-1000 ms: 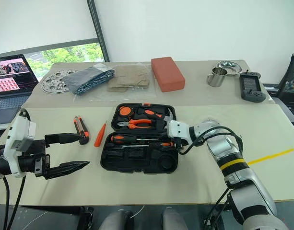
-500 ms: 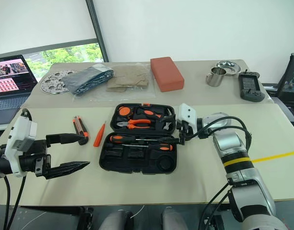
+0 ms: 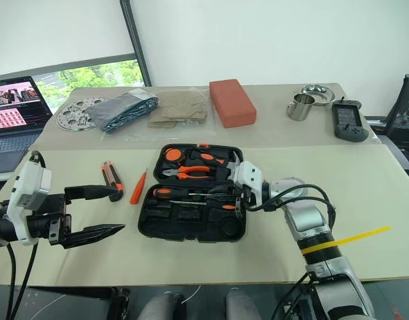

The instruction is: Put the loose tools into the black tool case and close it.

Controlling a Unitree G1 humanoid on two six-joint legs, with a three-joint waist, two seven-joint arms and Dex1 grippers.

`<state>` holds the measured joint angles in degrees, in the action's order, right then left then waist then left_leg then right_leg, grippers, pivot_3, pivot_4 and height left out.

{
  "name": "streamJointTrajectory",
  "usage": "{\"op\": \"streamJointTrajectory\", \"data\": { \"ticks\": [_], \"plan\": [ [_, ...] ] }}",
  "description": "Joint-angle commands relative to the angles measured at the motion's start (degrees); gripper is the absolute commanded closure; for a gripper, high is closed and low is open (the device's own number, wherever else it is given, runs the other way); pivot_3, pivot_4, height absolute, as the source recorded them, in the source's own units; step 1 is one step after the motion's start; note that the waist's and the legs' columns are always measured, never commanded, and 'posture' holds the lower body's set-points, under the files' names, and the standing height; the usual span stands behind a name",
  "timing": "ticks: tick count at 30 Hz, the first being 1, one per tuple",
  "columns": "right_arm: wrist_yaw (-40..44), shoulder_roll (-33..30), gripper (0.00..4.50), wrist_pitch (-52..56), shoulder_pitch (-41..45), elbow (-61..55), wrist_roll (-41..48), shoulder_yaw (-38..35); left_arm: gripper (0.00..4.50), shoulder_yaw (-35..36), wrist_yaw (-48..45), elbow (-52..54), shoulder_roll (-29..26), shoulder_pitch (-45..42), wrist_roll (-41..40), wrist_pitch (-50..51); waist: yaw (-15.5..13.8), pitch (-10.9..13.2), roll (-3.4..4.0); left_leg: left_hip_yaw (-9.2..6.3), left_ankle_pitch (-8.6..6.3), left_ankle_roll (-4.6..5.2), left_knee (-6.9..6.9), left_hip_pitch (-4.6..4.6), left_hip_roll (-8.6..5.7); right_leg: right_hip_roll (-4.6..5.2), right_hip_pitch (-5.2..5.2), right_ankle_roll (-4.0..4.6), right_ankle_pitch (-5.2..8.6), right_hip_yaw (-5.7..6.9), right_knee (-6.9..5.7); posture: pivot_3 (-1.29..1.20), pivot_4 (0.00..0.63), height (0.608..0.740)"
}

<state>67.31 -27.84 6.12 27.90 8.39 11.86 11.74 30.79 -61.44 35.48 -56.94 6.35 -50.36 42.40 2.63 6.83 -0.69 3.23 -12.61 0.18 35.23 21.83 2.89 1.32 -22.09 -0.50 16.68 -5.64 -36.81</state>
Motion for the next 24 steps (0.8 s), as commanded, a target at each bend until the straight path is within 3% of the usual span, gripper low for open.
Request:
{"op": "streamJointTrajectory", "data": {
  "ticks": [1,24],
  "plan": [
    [-0.7,0.1,4.46,-4.6,-0.1,-0.2,-2.5,1.4,0.00,0.8,-0.3,0.5,-0.7,-0.3,0.1,-1.3,0.1,0.0,0.00,0.01,0.00,0.00,0.00,-0.01,0.00,-0.01,0.00,0.00,0.00,0.00,-0.01,0.00,0.150,0.740],
    [-3.4,2.4,4.46,-12.7,1.0,9.4,-7.0,3.7,0.00,0.7,-0.9,-0.1,-1.1,-1.3,0.9,-1.5,0.0,0.0,-0.06,0.08,0.00,0.00,0.00,-0.24,0.02,-0.01,0.14,0.03,0.01,-0.03,-0.08,0.00,0.150,0.740]
  ]
}}
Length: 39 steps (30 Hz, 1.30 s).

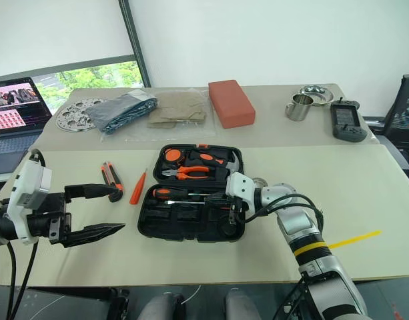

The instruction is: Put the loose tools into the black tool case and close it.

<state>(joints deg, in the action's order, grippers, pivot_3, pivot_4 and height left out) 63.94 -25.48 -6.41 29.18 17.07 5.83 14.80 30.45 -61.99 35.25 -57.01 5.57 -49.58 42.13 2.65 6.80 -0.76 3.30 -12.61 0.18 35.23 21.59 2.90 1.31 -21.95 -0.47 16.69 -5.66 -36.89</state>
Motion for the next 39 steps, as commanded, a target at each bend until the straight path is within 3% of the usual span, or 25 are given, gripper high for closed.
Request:
{"op": "streamJointTrajectory", "data": {
  "ticks": [1,9,20,39],
  "plan": [
    [-0.1,0.0,4.46,-0.1,-0.3,0.6,-1.0,0.7,0.00,1.0,-0.4,0.2,-1.1,-0.4,0.2,-1.2,0.0,0.0,0.00,0.00,0.00,0.00,0.00,-0.01,0.00,0.00,0.01,0.00,0.00,0.00,0.00,0.00,0.150,0.740],
    [2.7,-0.1,4.46,3.4,-0.7,-4.4,5.4,-1.9,0.00,1.1,-0.5,0.2,-1.2,-0.3,0.2,-1.1,-0.1,0.0,-0.01,0.00,0.00,0.00,0.00,0.03,0.01,0.00,-0.03,0.01,0.01,-0.01,-0.03,0.00,0.150,0.740],
    [0.0,-0.4,4.46,-0.6,-0.1,0.0,-1.8,1.3,0.00,0.7,-0.3,0.0,-1.8,-0.9,0.0,-0.9,0.0,0.0,-0.03,0.01,0.00,0.00,-0.02,0.00,0.01,0.00,-0.04,0.02,0.01,-0.01,-0.02,0.00,0.150,0.740],
    [-0.8,1.2,4.46,1.5,0.3,-0.2,-0.2,-0.1,0.00,0.2,0.9,0.5,-1.9,-1.7,-0.6,-0.4,0.1,0.0,-0.08,0.01,0.00,0.00,-0.03,-0.13,0.01,0.01,0.04,0.04,0.02,-0.03,-0.06,0.00,0.150,0.740]
  ]
}}
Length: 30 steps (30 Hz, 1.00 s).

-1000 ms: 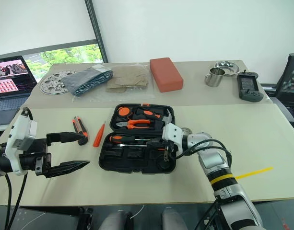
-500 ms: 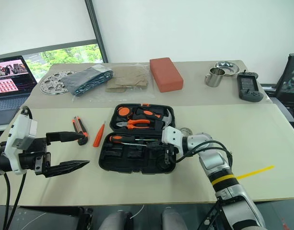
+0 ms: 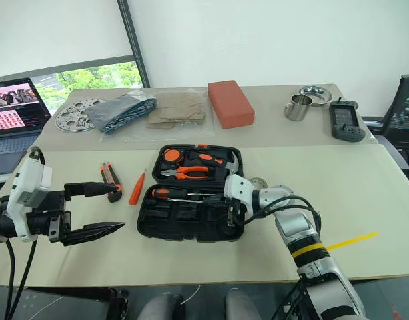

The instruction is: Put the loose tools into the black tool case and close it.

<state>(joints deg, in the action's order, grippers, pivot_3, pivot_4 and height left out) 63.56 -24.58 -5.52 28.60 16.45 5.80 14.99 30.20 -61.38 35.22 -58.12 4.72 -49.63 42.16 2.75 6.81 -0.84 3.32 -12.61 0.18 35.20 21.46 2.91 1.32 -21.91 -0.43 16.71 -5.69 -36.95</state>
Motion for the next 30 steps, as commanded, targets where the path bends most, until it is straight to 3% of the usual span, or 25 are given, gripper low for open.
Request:
{"op": "streamJointTrajectory", "data": {
  "ticks": [1,16,22,25,27,30],
  "plan": [
    [-0.5,0.2,4.46,1.0,1.1,0.6,-0.5,0.0,0.00,0.6,0.4,0.6,-0.8,-0.8,-0.7,-0.3,0.0,0.0,0.00,0.00,0.00,0.00,0.00,0.00,0.00,0.00,0.00,0.00,0.00,0.00,0.00,0.00,0.150,0.740],
    [-0.2,-2.5,4.46,6.3,0.3,0.1,-6.4,5.0,0.00,0.3,1.9,1.2,-0.5,-0.6,-0.9,0.2,-0.1,0.0,-0.04,0.00,0.00,0.00,-0.02,-0.25,0.00,0.01,0.28,0.02,0.02,0.01,0.05,0.00,0.150,0.740],
    [-1.2,-1.5,4.46,6.8,-0.2,-2.5,-2.8,2.9,0.00,0.8,4.3,0.1,1.1,0.4,-0.2,0.2,-0.1,0.0,-0.09,-0.04,-0.01,-0.01,-0.08,-0.45,0.01,0.04,0.56,0.04,0.06,0.07,0.14,0.00,0.150,0.740],
    [-1.8,-1.0,4.46,8.6,0.2,-6.0,1.9,-1.1,0.00,-1.1,9.4,-2.0,3.9,1.9,6.8,-3.0,-0.1,0.0,-0.10,-0.05,-0.01,-0.01,-0.11,-0.44,0.01,0.05,0.55,0.04,0.07,0.07,0.14,0.00,0.150,0.740],
    [-2.5,-1.4,4.19,9.7,0.2,-8.6,4.0,-3.4,0.00,-4.3,15.3,-3.6,5.0,0.8,13.3,-4.3,-0.2,0.1,-0.13,-0.07,-0.01,-0.01,-0.12,-0.40,0.00,0.05,0.52,0.04,0.07,0.07,0.15,0.00,0.150,0.740],
    [-4.6,-2.1,3.24,9.7,-0.5,-11.5,5.4,-6.5,0.00,-8.7,23.9,-5.3,8.5,-3.6,17.9,-3.3,-0.5,0.1,-0.19,-0.13,-0.01,-0.01,-0.12,-0.31,-0.02,0.13,0.47,0.01,0.08,0.09,0.15,0.00,0.150,0.740]
  ]
}}
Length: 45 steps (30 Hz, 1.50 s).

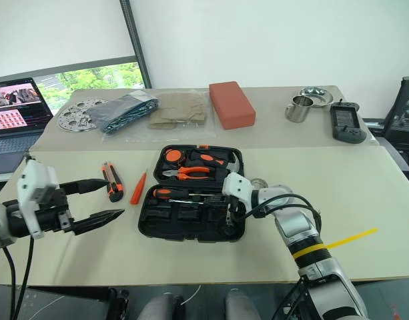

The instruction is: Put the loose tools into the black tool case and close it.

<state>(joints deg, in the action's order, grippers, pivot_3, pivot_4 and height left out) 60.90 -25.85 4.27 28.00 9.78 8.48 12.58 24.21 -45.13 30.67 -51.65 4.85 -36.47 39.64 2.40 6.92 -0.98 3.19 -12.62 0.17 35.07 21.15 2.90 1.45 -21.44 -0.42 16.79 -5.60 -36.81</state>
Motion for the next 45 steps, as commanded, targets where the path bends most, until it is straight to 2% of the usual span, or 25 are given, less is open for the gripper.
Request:
{"op": "streamJointTrajectory", "data": {
  "ticks": [1,3,9,12,16,19,20,26,32,36,45],
  "plan": [
    [-2.2,-1.2,2.94,0.2,-0.5,-6.3,4.0,-5.7,0.00,-4.5,11.6,-1.1,4.5,-5.8,5.9,0.5,-0.3,0.1,-0.11,-0.02,0.00,0.00,0.00,0.00,0.00,0.01,0.02,-0.01,0.00,0.02,0.03,0.00,0.150,0.740],
    [-2.3,-2.1,2.21,2.0,-1.9,-9.2,6.7,-8.1,0.00,-7.6,16.8,-0.8,7.9,-8.0,8.0,2.9,-0.7,0.1,-0.13,-0.05,0.00,0.00,-0.02,0.02,-0.03,0.08,0.07,-0.06,0.02,0.07,0.08,0.00,0.150,0.740],
    [-0.1,-6.1,2.21,7.9,-7.7,-17.4,14.9,-13.2,0.00,-15.7,26.6,-1.4,14.9,-10.9,14.3,6.9,-0.8,0.0,-0.20,-0.06,-0.10,-0.16,-0.14,0.10,-0.03,0.13,0.06,-0.13,0.04,0.02,0.18,0.00,0.150,0.740],
    [0.1,-8.8,2.21,14.0,-10.1,-20.5,19.2,-15.5,0.00,-17.2,30.0,-3.0,18.6,-13.1,15.8,8.6,-0.7,0.1,-0.21,-0.08,-0.10,-0.16,-0.19,0.10,-0.03,0.09,0.07,-0.13,0.04,0.00,0.20,0.00,0.150,0.740],
    [1.3,-12.4,1.14,17.9,-13.7,-24.8,24.3,-19.5,0.00,-22.0,33.0,-6.3,22.6,-15.8,19.3,9.0,-0.7,0.1,-0.24,-0.11,-0.10,-0.15,-0.11,0.06,-0.08,0.07,0.13,-0.14,0.05,-0.01,0.19,0.00,0.150,0.740],
    [0.7,-13.5,0.11,18.0,-15.1,-25.9,24.9,-21.0,0.00,-24.3,34.7,-10.1,24.4,-18.0,22.1,8.4,-0.7,0.1,-0.26,-0.11,-0.10,-0.16,-0.08,0.04,-0.16,0.05,0.18,-0.16,0.06,-0.01,0.22,0.00,0.150,0.740],
    [0.5,-13.7,0.04,17.8,-15.5,-26.1,24.7,-21.2,0.00,-24.6,35.2,-11.1,25.2,-18.8,22.6,8.3,-0.7,0.1,-0.27,-0.12,-0.10,-0.15,-0.07,0.03,-0.16,0.02,0.20,-0.16,0.06,-0.01,0.24,0.00,0.150,0.740],
    [-1.1,-14.2,0.04,16.3,-17.8,-29.0,24.9,-23.3,0.00,-22.6,39.0,-15.5,30.0,-22.6,24.2,9.8,-1.0,0.1,-0.26,-0.17,-0.09,-0.16,-0.04,0.07,-0.17,-0.02,0.19,-0.18,0.07,0.00,0.23,0.00,0.150,0.740],
    [-2.1,-14.2,0.04,16.0,-19.2,-29.7,24.8,-24.4,0.00,-20.8,39.1,-18.9,29.6,-24.4,25.3,7.4,-0.8,0.1,-0.28,-0.18,-0.09,-0.16,-0.04,0.04,-0.17,-0.04,0.19,-0.20,0.08,-0.02,0.21,0.00,0.150,0.740],
    [-2.6,-14.2,0.04,15.8,-19.5,-30.0,24.8,-24.4,0.00,-17.8,38.6,-18.0,31.7,-25.9,23.1,2.0,-0.6,0.1,-0.29,-0.18,-0.09,-0.17,-0.05,0.05,-0.16,-0.05,0.18,-0.20,0.08,-0.03,0.20,0.00,0.150,0.740],
    [-3.3,-14.0,0.04,15.4,-19.3,-30.0,24.5,-24.1,0.00,-17.2,37.1,-15.5,34.7,-22.9,21.4,3.5,-1.3,0.1,-0.27,-0.19,-0.09,-0.18,-0.09,0.13,-0.19,-0.02,0.20,-0.23,0.09,0.00,0.38,0.00,0.150,0.740]
  ]
}}
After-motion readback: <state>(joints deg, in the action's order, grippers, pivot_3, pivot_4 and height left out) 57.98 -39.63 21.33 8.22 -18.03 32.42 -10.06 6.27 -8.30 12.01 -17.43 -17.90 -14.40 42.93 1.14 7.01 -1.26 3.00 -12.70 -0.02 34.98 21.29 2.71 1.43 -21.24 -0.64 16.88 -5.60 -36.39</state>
